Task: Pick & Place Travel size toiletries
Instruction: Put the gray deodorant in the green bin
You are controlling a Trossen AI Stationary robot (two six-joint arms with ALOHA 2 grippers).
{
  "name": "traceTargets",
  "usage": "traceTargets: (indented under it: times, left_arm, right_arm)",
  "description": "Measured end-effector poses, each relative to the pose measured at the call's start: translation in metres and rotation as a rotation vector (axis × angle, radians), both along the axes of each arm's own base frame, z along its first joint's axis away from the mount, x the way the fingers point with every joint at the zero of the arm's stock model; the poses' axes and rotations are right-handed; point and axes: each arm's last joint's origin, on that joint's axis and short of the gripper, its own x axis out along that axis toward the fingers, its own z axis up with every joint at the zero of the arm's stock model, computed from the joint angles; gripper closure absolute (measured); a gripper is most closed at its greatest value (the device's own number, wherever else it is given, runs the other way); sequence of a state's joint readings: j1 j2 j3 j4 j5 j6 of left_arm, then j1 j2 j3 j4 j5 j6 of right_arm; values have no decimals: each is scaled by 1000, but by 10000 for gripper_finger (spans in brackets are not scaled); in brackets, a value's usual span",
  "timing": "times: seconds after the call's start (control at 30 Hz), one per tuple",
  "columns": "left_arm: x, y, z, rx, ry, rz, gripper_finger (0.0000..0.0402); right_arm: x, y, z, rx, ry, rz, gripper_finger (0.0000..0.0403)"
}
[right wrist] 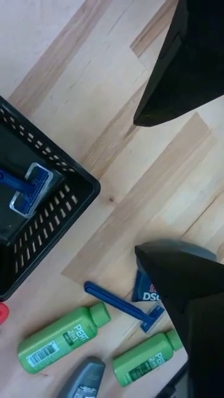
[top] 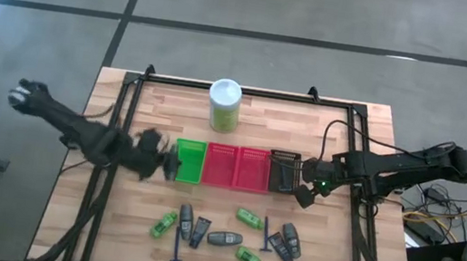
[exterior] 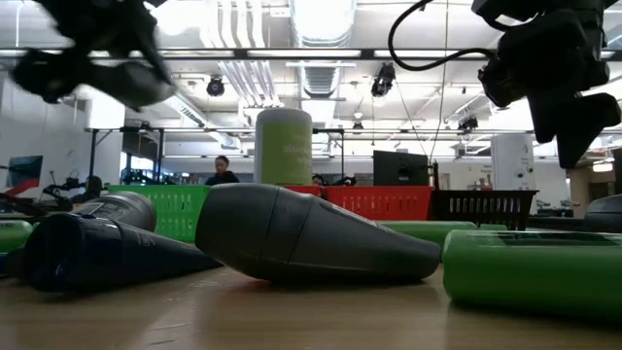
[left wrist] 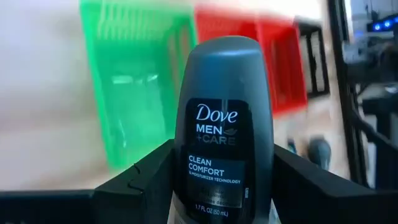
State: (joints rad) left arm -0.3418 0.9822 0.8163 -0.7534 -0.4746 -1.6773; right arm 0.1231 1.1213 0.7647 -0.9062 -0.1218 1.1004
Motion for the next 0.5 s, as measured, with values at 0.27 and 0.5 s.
traceTargets:
  times: [0.27,0.5]
  left_arm:
    - [27,57,-13,7,186,-100,186]
    - [49,57,-34,3,286,-151,186]
  right_arm:
    - [0,-1,0,-11,-2,-13,102]
    - [0,-2,0,-13,1,-34,110]
